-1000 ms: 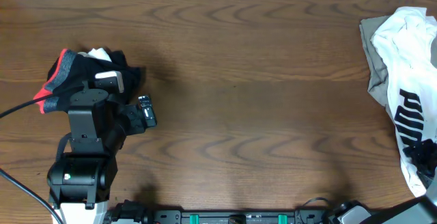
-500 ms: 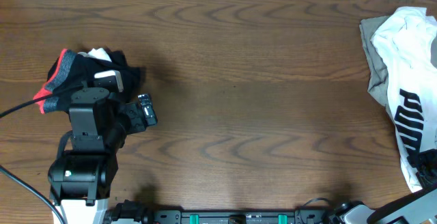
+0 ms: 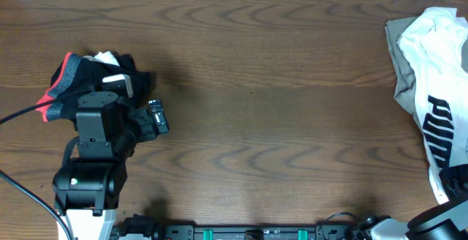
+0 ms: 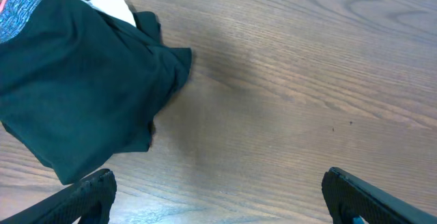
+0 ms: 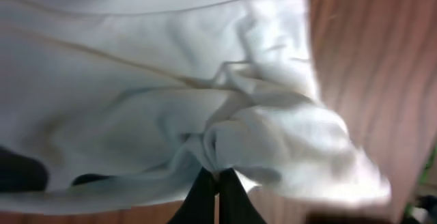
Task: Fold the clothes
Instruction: 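Reach the right gripper to the crumpled white shirt and grasp it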
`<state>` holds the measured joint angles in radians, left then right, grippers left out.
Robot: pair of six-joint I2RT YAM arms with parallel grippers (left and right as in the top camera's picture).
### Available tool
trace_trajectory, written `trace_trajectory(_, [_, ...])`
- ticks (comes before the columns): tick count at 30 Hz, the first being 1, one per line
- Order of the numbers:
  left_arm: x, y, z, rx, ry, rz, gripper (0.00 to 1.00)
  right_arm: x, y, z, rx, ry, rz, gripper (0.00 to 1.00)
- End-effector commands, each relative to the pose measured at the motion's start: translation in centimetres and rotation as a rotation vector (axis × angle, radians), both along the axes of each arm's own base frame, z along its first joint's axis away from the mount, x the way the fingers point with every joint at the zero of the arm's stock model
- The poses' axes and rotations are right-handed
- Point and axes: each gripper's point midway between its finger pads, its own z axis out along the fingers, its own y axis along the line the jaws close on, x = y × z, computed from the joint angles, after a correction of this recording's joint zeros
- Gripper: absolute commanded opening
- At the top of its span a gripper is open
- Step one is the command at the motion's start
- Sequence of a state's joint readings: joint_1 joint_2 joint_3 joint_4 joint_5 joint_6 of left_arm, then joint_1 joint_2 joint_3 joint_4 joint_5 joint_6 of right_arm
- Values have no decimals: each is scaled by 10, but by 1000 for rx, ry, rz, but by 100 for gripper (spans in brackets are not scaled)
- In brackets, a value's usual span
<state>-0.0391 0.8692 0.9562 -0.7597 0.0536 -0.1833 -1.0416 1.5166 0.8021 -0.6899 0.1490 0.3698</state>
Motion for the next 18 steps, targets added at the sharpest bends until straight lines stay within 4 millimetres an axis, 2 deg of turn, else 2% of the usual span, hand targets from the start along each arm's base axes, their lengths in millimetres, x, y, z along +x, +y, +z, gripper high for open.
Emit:
trace_trajectory(1, [2, 0, 6, -9, -10, 1, 98, 27, 6, 10, 32, -135, 51, 1])
trace_trajectory(5, [4, 0, 6, -9, -11, 1, 98, 77, 26, 44, 53, -314, 251, 1])
trace_trajectory(9, [7, 0, 9, -9, -29, 0, 98, 126, 68, 95, 22, -459, 538, 1])
trace_trajectory(11, [9, 0, 10, -10, -38, 0, 98, 147, 103, 121, -3, -521, 712, 1])
trace_trajectory(13, [10, 0, 12, -10, -45, 1, 98, 160, 138, 138, -12, -574, 861, 1])
trace_trajectory(15, [11, 0, 13, -11, -53, 1, 98, 167, 176, 152, -20, -605, 997, 1])
trace_trajectory(18, [12, 0, 15, -11, -60, 0, 98, 173, 219, 164, -23, -640, 1146, 1])
